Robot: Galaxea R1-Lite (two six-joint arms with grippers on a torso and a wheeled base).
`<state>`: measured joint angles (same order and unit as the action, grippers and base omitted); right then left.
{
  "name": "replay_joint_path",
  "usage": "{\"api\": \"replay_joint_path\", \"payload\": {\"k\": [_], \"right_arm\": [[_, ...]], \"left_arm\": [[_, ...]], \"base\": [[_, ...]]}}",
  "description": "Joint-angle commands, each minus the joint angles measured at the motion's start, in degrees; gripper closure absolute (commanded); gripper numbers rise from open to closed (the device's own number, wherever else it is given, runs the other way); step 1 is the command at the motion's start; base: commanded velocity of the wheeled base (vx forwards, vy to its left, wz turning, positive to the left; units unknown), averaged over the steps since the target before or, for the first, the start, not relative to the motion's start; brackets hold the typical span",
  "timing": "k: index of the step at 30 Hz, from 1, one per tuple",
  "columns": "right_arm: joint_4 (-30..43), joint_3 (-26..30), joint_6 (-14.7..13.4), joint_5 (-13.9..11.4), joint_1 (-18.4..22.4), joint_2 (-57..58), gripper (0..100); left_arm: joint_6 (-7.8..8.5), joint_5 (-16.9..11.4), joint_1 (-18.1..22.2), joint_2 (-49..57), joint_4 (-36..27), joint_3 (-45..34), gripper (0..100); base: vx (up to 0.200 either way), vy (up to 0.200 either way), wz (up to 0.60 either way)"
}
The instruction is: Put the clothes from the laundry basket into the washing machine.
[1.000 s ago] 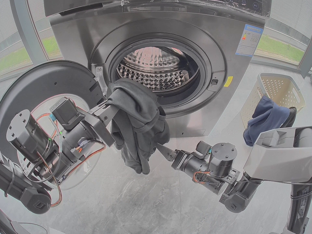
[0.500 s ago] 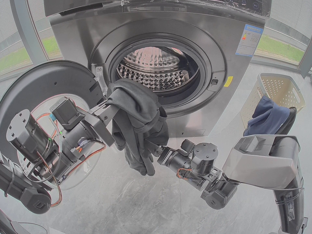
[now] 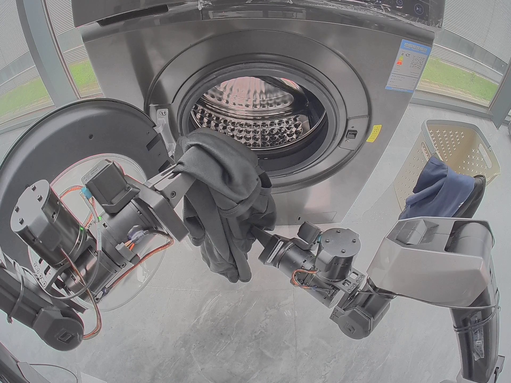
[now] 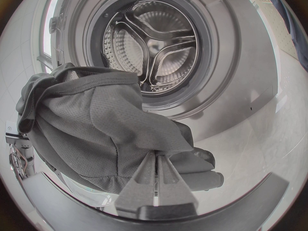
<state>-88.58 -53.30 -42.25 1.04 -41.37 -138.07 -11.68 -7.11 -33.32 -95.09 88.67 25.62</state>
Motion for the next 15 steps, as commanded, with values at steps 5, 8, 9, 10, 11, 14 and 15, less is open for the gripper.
{"api": "replay_joint_path", "payload": {"k": [5,8,9,10,11,14,15], "right_arm": [[0.07,4.43,5.07,0.37,0.68,4.56,100],[0.07,6.36,7.18,0.46,1.82,5.62,100],[0.07,7.51,8.33,0.46,2.70,6.50,100],[0.07,7.95,8.68,0.46,3.05,6.94,100],[0.07,8.56,9.21,0.55,3.76,7.55,100],[0.07,10.67,10.26,0.55,5.34,9.14,100],[0.07,11.29,10.52,0.55,5.87,9.84,100]], "left_arm": [[-0.01,-0.01,0.01,-0.19,0.01,0.04,100],[-0.01,-0.01,0.09,-0.19,0.01,0.04,100],[-0.01,-0.01,0.09,-0.19,0.01,0.04,100],[-0.01,-0.01,0.09,-0.19,0.01,0.04,100],[-0.01,-0.01,0.18,-0.19,0.01,0.04,100],[-0.01,-0.01,0.18,-0.27,0.01,-0.05,100],[-0.01,-0.01,0.18,-0.27,0.01,-0.05,100]], "base": [[0.000,0.000,0.00],[0.000,0.000,0.00],[0.000,0.000,0.00],[0.000,0.000,0.00],[0.000,0.000,0.00],[0.000,0.000,0.00],[0.000,0.000,0.00]]}}
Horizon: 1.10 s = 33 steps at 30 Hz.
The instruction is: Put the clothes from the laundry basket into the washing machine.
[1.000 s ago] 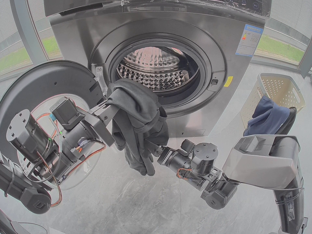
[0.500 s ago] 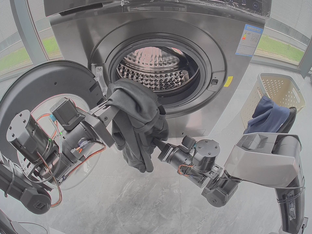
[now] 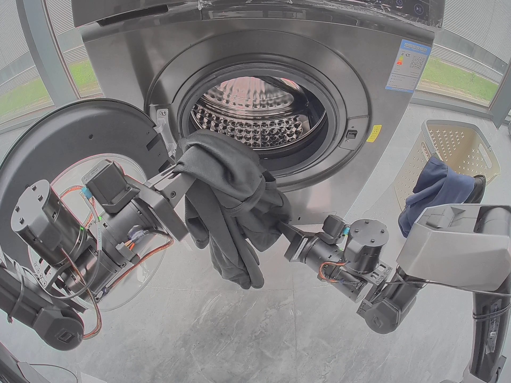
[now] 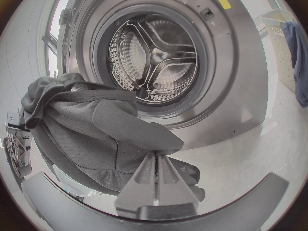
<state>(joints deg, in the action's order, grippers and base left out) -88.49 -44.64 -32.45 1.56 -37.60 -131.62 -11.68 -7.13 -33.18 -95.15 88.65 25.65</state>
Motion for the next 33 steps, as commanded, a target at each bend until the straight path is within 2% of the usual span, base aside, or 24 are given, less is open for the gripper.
{"api": "replay_joint_path", "payload": {"k": [1,10,18,23,26,28,33], "right_arm": [[-0.01,3.16,0.90,0.11,2.70,4.00,100],[0.07,3.60,1.25,0.02,7.63,9.72,100],[-0.01,4.04,2.13,0.11,7.10,11.04,100],[0.07,7.82,3.10,0.02,6.48,14.11,100],[0.07,11.68,5.38,-0.33,5.96,17.63,100],[0.07,13.26,5.56,-0.42,5.43,19.74,100],[0.07,14.06,6.17,0.11,3.32,23.08,100]], "left_arm": [[-0.01,0.01,0.05,-0.21,0.03,-0.25,100],[0.16,-0.08,-0.04,-0.57,0.03,-1.74,100],[0.25,-0.16,-0.57,-0.39,0.03,-4.38,100],[0.34,-0.60,-0.74,-0.30,0.03,-6.84,100],[0.34,-0.95,-0.92,-0.57,0.03,-7.10,100],[0.34,-0.95,-0.92,-0.65,0.03,-7.19,100],[0.43,-1.04,-0.92,-0.39,0.03,-7.54,100]], "base": [[0.000,0.000,0.00],[0.000,0.000,0.00],[0.000,0.000,0.00],[0.000,0.000,0.00],[0.000,0.000,0.00],[0.000,0.000,0.00],[0.000,0.000,0.00]]}}
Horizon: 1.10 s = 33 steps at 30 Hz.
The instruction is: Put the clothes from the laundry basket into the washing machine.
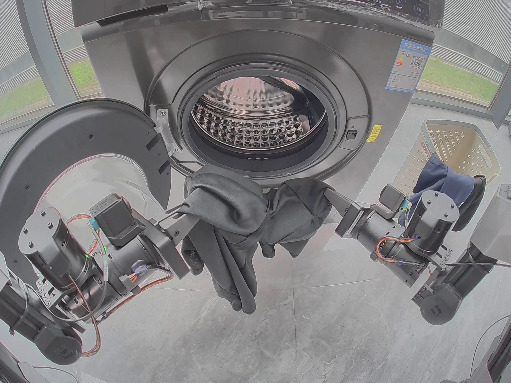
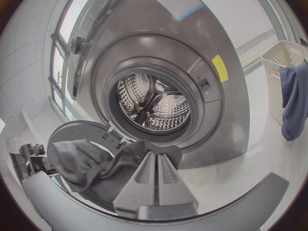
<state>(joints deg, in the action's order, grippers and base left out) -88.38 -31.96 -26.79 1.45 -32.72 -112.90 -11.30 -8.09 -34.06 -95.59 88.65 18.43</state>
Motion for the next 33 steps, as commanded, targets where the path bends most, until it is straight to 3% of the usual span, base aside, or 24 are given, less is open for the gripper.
{"api": "replay_joint_path", "payload": {"k": [1,18,23,33], "right_arm": [[-0.04,1.47,0.69,0.31,-2.00,4.79,100],[-0.04,1.03,1.31,0.48,-2.35,6.55,100],[0.05,1.29,3.77,0.48,-2.52,9.10,100],[0.05,-0.47,4.03,0.48,-1.65,10.68,100]], "left_arm": [[0.05,-0.08,-0.04,0.14,0.03,-0.24,100],[1.11,0.36,0.05,0.49,0.12,1.61,100],[1.90,0.45,0.49,1.54,0.03,1.17,100],[1.98,0.27,0.57,0.84,0.03,-0.24,100]], "base": [[0.000,0.000,0.00],[0.000,0.000,0.00],[0.000,0.000,0.00],[0.000,0.000,0.00]]}}
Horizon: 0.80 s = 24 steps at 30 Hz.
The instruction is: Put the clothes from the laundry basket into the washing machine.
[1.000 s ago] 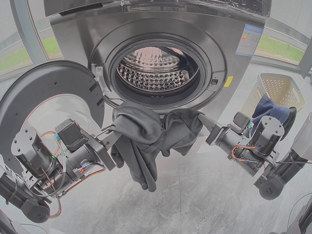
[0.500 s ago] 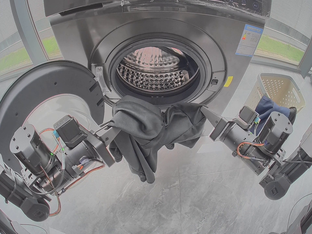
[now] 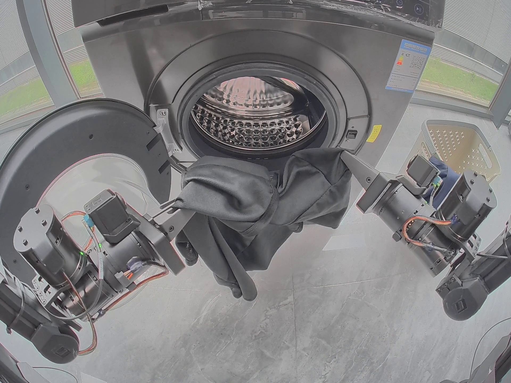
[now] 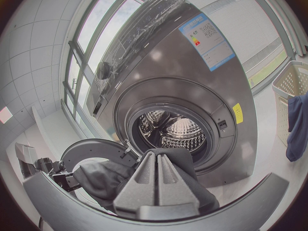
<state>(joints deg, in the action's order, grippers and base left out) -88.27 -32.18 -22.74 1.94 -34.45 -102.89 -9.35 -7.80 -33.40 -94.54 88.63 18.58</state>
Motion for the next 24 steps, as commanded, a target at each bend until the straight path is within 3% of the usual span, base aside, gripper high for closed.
{"api": "replay_joint_path", "payload": {"k": [1,7,14,18,24], "right_arm": [[0.03,-0.16,-0.03,-0.09,-0.09,1.20,100],[-0.06,3.27,-0.12,-0.80,-1.06,2.25,100],[0.82,2.92,0.24,-0.88,-3.25,5.51,100],[0.82,3.88,2.70,-1.41,-3.17,5.59,100],[0.91,7.40,4.01,-2.38,-2.46,5.15,100]], "left_arm": [[-0.05,-0.02,-0.08,-0.03,0.06,-0.03,100],[-0.05,0.07,0.62,-0.56,0.06,1.46,100],[-0.05,0.24,0.71,0.23,0.06,2.25,100],[-0.05,0.24,0.44,-0.03,0.06,3.04,100],[-0.05,0.33,0.00,1.11,0.06,4.36,100]], "base": [[0.000,0.000,0.00],[0.000,0.000,0.00],[0.000,0.000,0.00],[0.000,0.000,0.00],[0.000,0.000,0.00]]}}
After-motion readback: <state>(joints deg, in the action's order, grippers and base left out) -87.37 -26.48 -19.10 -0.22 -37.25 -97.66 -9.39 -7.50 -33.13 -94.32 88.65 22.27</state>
